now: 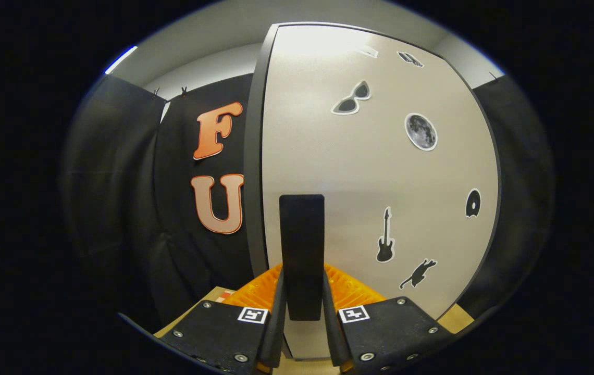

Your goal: Open the shoe cabinet door, grab the shoes and put them into the shoe cabinet, then close the shoe cabinet door.

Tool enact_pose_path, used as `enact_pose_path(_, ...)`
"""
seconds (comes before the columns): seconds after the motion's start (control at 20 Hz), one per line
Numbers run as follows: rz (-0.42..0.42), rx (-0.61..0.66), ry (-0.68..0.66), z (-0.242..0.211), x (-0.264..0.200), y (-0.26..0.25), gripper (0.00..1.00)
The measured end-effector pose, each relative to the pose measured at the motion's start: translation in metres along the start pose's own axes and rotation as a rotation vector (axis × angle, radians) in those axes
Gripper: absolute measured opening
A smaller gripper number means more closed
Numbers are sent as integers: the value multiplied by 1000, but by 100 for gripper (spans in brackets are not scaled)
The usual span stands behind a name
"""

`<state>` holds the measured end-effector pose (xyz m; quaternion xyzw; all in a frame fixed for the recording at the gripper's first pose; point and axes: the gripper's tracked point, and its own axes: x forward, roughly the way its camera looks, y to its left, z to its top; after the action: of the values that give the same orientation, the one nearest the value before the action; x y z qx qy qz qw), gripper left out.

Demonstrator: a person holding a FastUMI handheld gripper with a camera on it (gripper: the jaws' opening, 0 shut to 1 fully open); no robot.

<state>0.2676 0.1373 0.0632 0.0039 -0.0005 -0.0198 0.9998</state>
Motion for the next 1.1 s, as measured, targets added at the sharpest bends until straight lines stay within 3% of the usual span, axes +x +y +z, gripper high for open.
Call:
enact_pose_path(0.15, 30, 41, 8, 0, -1, -1, 32)
enact_pose_path(0.35, 1, 35, 10, 0, -9, -5, 30)
enact_pose_path(1.1, 154, 112, -13, 0, -72, -36, 27)
